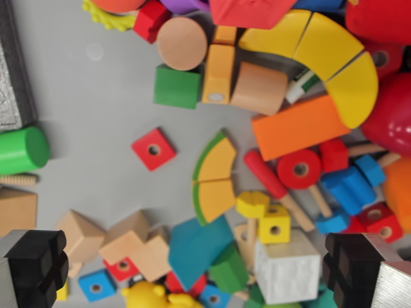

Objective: Pick an object from the bin

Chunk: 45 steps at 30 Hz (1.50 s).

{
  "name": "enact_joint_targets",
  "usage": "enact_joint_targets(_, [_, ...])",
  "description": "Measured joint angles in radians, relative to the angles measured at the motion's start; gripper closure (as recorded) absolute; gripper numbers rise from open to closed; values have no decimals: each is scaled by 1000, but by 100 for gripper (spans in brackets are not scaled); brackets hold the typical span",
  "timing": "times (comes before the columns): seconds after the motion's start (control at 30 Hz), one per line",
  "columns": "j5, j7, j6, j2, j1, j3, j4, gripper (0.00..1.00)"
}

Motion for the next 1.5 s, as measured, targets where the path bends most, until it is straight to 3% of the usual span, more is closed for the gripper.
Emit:
enact_joint_targets(0.83, [0,96,133,103,81,32,-24,0])
enact_joint_targets(1.5, [-1,180,238,225,171,41,-1,0])
